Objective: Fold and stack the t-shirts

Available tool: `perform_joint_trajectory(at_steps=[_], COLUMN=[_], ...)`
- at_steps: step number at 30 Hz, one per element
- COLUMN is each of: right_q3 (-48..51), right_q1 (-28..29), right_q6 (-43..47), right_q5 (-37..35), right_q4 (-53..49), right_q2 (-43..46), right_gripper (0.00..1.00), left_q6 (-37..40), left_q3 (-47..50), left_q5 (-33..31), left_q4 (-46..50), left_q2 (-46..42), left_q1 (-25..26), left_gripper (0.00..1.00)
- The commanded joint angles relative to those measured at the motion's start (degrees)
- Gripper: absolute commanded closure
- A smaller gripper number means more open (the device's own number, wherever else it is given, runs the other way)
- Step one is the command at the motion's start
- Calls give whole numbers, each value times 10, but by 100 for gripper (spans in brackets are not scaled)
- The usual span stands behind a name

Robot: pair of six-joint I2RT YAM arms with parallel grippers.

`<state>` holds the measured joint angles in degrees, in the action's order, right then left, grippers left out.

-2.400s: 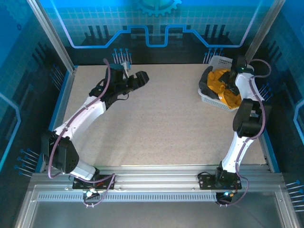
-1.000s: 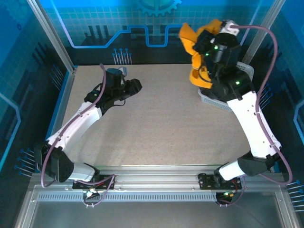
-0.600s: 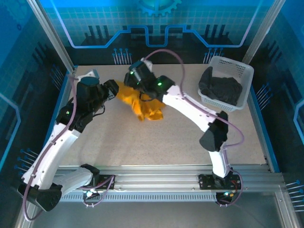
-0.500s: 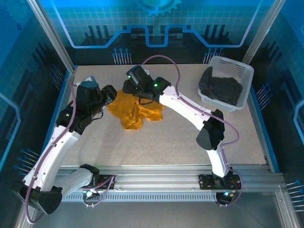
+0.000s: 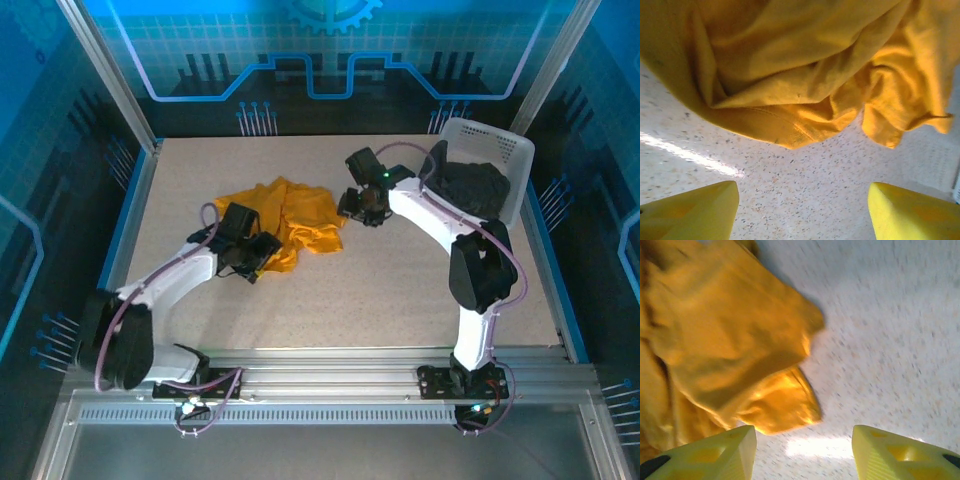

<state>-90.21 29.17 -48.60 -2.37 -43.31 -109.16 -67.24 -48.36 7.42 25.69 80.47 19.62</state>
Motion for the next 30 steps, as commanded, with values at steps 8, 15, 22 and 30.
perform_joint_trajectory(at_steps=[8,15,22,30], right_q3=[70,78,4,-31], right_q1=[-4,24,23,7], right_q6=[-75,-114,-95,-99], right_q5=[104,131,107,19], right_q4=[36,55,39,-38], right_q2=[17,-32,-126,-152], right_gripper=[52,57,63,100], left_q6=[-63,-36,-15,27], left_q3=[-37,-36,-19,-33], left_q5=[-30,-75,-80,-84], left_q4=[-12,-6,-1,41], left_q2=[146,134,71,-10], left_q1=[26,4,-15,-68], left_gripper=[48,100,100,100])
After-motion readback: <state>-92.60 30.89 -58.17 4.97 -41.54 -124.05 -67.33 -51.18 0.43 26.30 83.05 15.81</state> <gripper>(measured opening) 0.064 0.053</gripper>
